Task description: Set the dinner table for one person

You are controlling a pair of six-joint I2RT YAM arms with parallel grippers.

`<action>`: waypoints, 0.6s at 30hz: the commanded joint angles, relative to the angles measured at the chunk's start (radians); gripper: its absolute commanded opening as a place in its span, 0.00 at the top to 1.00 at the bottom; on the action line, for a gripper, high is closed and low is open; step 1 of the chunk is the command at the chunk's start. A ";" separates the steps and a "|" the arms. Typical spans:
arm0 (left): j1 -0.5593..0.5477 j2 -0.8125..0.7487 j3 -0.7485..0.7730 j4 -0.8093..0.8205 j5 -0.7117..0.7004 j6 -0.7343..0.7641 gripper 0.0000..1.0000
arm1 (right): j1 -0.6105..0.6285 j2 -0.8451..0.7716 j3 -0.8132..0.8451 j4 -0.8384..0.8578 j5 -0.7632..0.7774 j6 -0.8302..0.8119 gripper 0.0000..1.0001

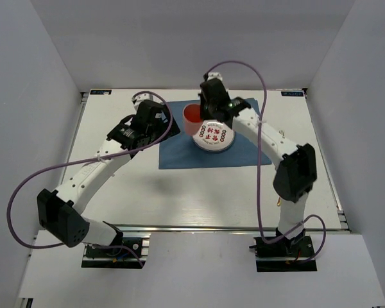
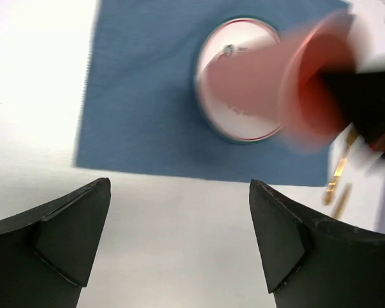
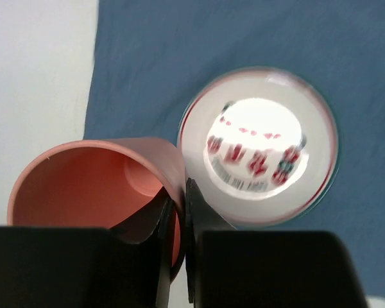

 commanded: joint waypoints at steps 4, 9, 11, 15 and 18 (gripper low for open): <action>0.006 -0.182 -0.165 -0.037 -0.044 0.188 0.02 | -0.196 0.291 0.444 -0.197 0.068 -0.079 1.00; 0.006 -0.280 -0.323 0.003 -0.090 0.239 0.02 | -0.336 0.402 0.569 -0.142 0.008 -0.120 1.00; 0.006 -0.296 -0.340 0.029 -0.070 0.247 0.02 | -0.368 0.425 0.584 -0.088 -0.006 -0.143 1.00; 0.015 -0.284 -0.332 0.052 -0.016 0.256 0.02 | -0.440 0.497 0.653 -0.088 -0.044 -0.153 1.00; 0.015 -0.276 -0.340 0.049 0.007 0.256 0.02 | -0.468 0.517 0.631 -0.068 -0.060 -0.159 1.00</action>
